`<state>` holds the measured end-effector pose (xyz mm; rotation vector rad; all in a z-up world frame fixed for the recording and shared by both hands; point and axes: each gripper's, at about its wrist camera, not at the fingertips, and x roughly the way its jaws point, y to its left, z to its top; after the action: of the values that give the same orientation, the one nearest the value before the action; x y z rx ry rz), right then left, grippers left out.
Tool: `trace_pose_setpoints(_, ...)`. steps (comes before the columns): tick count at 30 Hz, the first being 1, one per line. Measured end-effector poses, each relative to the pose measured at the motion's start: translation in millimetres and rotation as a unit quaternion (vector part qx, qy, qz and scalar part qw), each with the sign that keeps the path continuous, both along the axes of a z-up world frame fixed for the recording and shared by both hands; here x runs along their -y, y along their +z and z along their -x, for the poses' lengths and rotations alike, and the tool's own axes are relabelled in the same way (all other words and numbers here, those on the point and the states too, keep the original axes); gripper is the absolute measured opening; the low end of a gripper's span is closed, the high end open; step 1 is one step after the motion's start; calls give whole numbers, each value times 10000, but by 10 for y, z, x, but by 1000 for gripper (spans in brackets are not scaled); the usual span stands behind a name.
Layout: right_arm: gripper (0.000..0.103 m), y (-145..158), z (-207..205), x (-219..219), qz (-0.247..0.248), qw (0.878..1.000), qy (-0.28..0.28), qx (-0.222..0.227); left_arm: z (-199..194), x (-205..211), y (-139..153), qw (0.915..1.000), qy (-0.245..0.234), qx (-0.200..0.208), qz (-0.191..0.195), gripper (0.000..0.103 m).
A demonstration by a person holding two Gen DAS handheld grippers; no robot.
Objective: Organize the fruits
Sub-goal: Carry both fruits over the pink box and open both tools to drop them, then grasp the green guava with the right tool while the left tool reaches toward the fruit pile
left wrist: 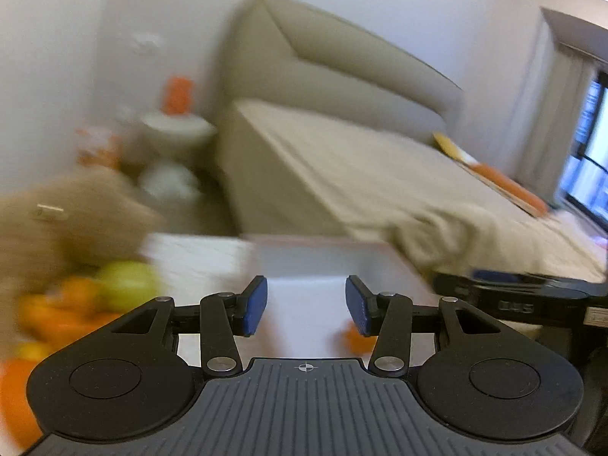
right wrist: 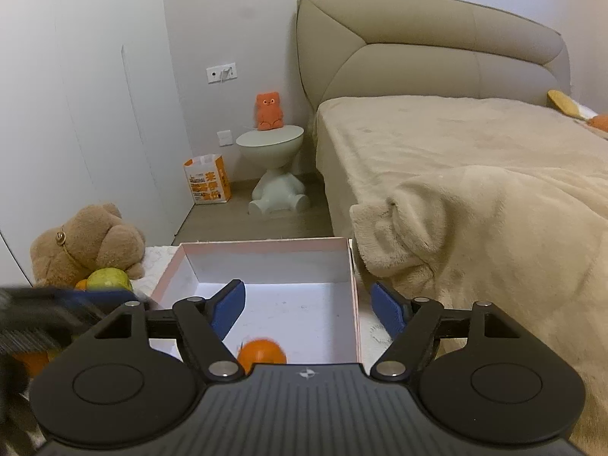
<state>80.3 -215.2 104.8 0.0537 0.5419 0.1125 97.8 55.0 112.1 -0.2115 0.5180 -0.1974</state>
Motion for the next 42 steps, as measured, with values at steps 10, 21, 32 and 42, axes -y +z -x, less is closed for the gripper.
trace_pose_setpoints(10, 83, -52, 270, -672, 197, 9954, 927, 143, 729, -1307, -611, 9799, 1968, -16, 325, 50)
trace_pose_setpoints(21, 83, -294, 294, -1839, 566, 9719, 2241, -450, 925, -1611, -893, 9709, 1947, 385, 1343, 54)
trace_pose_setpoints(32, 83, -563, -198, -2320, -155, 9689, 2155, -1205, 960, -1803, -994, 9597, 2024, 395, 1907, 54)
trace_pose_setpoints(42, 59, -815, -437, -2393, -435, 9607, 2082, -1782, 964, -1810, -1001, 9596, 1964, 415, 1971, 54)
